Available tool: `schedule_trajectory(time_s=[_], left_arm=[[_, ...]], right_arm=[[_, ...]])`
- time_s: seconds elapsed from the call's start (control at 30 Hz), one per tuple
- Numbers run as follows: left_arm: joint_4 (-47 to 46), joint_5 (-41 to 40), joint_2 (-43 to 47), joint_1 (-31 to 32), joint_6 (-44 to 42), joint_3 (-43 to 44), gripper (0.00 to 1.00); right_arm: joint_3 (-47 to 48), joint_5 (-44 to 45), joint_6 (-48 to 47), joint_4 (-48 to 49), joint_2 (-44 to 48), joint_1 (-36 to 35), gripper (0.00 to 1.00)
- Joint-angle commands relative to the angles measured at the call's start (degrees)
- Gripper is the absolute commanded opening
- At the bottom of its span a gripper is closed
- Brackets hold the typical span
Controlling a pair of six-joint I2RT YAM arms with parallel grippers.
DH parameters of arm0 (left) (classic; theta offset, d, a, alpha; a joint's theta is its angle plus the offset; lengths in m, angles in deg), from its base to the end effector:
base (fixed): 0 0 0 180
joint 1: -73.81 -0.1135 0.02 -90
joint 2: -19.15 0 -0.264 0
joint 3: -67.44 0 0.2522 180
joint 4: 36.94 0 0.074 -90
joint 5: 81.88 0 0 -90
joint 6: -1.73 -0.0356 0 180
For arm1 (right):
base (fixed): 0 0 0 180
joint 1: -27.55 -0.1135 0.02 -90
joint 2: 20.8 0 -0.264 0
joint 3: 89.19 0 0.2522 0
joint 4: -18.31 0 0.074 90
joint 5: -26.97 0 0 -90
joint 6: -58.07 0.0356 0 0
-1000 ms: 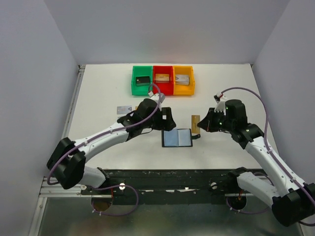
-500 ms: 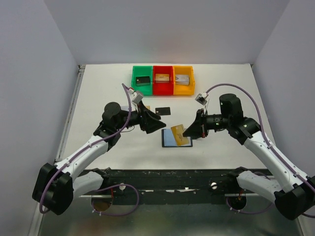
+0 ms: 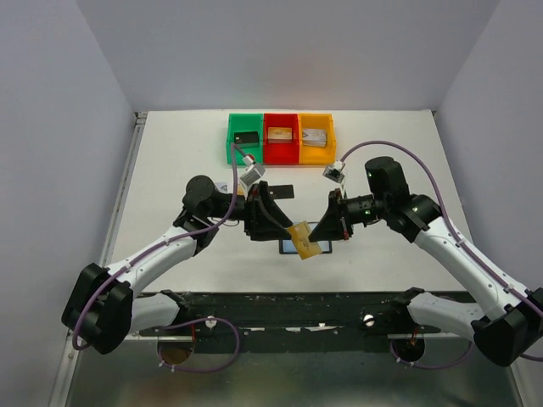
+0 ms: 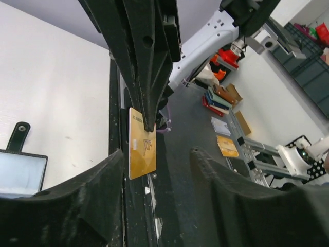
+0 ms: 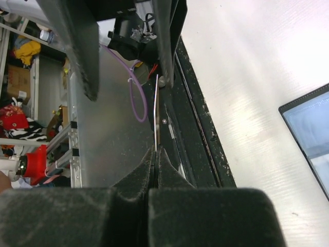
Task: Take the credit cards out of the card holder
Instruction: Place the credit card at the center of the board.
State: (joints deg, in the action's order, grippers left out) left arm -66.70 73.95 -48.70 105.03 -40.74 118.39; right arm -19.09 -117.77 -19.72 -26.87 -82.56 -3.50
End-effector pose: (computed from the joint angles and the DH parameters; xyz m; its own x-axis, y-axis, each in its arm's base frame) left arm 0.1954 -0.1564 0.3044 -0.5891 0.0039 -0.8080 0.7973 -0.1600 -0.5820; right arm 0.1737 0.1385 0.3260 -0.6834 -0.2689 -0.6787 -0.7296 0.2194 0.6478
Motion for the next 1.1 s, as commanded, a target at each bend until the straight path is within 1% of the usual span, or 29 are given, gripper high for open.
schedule_trajectory(time_s=[0.0, 0.07, 0.13, 0.3, 0.37, 0.4, 0.57, 0.63, 0.67, 0.73, 0.8, 0.83, 0.9, 1.0, 1.07], left_arm=[[4.49, 3.17, -0.7, 1.73, -4.28, 2.71, 0.6], [6.69, 2.56, -0.79, 1.65, -5.77, 2.89, 0.6], [7.67, 2.55, -0.79, 1.82, -6.66, 3.15, 0.57], [8.02, 3.0, -1.49, 2.26, -6.75, 3.33, 0.37], [8.54, 2.99, -1.93, 2.44, -6.75, 3.5, 0.37], [8.9, 3.17, -2.19, 2.79, -6.75, 3.68, 0.34], [10.57, 3.0, -2.28, 3.49, -7.71, 3.94, 0.13], [10.57, 2.56, -2.02, 3.49, -7.71, 3.68, 0.0], [10.66, 1.95, -1.67, 3.49, -7.8, 3.33, 0.0], [10.92, -0.15, -0.71, 3.41, -8.06, 2.37, 0.0], [12.23, -3.49, 0.61, 2.88, -8.94, 1.31, 0.0], [12.94, -5.68, 1.31, 2.27, -9.12, 0.87, 0.0], [15.57, -9.29, 2.2, -0.36, -9.12, 0.34, 0.0], [15.4, -16.05, 3.78, -6.59, -4.22, -2.11, 0.0], [18.55, -24.29, 5.71, -11.42, -0.96, -3.61, 0.0]], right_arm=[[3.34, -0.37, -1.75, -2.77, -1.08, -0.94, 0.0], [4.04, -0.19, -2.27, -3.47, -1.61, -1.47, 0.0], [4.66, 0.16, -2.63, -3.91, -1.79, -2.0, 0.0], [5.45, 0.86, -2.98, -4.79, -2.31, -2.79, 0.0], [5.63, 1.3, -3.33, -5.23, -2.49, -3.05, 0.0], [5.8, 1.39, -3.33, -5.32, -2.49, -3.14, 0.0], [6.24, 1.48, -3.07, -5.32, -2.67, -3.41, 0.0], [6.33, 2.18, -2.72, -5.32, -2.67, -3.49, 0.01], [6.42, 3.4, -1.93, -5.32, -2.67, -3.49, 0.12], [6.68, 6.82, -0.18, -5.23, -2.49, -3.49, 0.39], [6.86, 13.22, 3.07, -4.88, -1.79, -3.41, 0.51], [7.12, 15.95, 4.04, -4.97, -1.27, -3.32, 0.54], [7.73, 22.8, 6.85, -4.97, 0.57, -2.53, 0.57], [8.7, 33.97, 9.41, -5.41, 4.44, -0.6, 0.58], [8.79, 42.31, 10.38, -5.23, 7.95, -0.59, 0.58]])
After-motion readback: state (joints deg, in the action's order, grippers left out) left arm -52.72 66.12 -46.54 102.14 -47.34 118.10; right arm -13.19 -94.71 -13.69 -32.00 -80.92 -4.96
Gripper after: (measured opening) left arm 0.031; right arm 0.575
